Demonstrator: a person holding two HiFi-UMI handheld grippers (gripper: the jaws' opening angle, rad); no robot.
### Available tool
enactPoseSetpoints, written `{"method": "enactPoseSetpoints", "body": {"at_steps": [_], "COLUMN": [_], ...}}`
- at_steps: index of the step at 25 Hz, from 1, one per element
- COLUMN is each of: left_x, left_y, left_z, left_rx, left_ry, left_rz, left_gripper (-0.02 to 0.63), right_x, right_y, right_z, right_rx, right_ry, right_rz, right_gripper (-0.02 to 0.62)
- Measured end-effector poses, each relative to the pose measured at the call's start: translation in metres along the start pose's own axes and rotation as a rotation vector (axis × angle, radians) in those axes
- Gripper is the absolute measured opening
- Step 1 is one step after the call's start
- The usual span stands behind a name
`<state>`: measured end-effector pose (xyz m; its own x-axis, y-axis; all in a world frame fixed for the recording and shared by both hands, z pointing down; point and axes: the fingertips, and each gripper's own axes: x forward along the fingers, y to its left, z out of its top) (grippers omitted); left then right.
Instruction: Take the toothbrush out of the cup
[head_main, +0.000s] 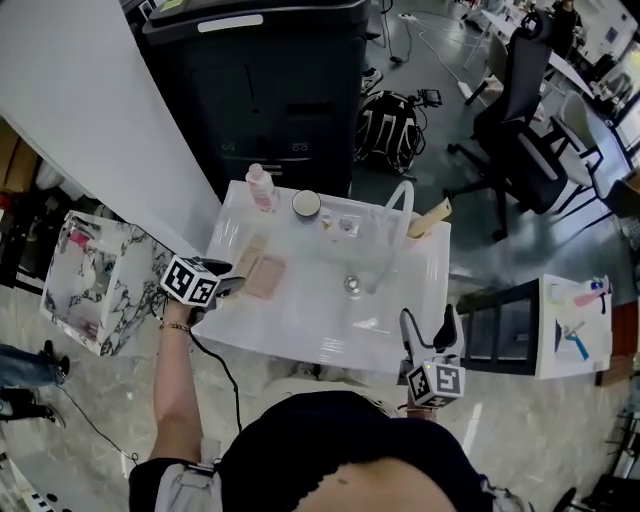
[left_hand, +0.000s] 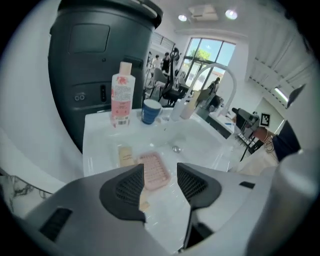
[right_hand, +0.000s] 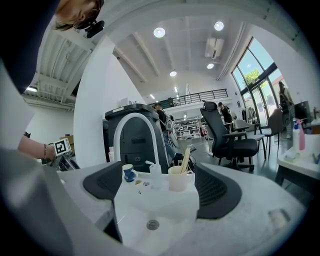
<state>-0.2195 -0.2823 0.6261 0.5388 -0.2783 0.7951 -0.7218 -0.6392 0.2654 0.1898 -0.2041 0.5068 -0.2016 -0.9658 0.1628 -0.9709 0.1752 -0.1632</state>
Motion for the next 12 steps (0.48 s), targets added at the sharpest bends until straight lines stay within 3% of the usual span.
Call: {"method": "enactPoseSetpoints", "body": {"at_steps": [4, 9, 12], "left_x": [-0.007, -0.007, -0.013], "left_y": [-0.033, -0.064, -0.089], "left_z": [0.019, 0.035, 0.053], "left_rx": [-0.015, 0.071, 0.091], "left_ry": [-0.246, -0.358, -0.464], "left_rz": [0.044, 0.209, 0.236], "left_gripper": [0.179, 0.056, 0.021], "right_x": [0.005, 0.011, 0.017], "right_y": [-0.002, -0.010, -0.016], "right_z": [0.001, 0.003, 0.002], "right_rx": [-0.006, -0.006, -0.015], "right_ry": [-0.002, -0.017, -0.012], "right_rz": [0.001, -0.010, -0.009], "right_gripper": [0.453, 0.451, 0.452]}}
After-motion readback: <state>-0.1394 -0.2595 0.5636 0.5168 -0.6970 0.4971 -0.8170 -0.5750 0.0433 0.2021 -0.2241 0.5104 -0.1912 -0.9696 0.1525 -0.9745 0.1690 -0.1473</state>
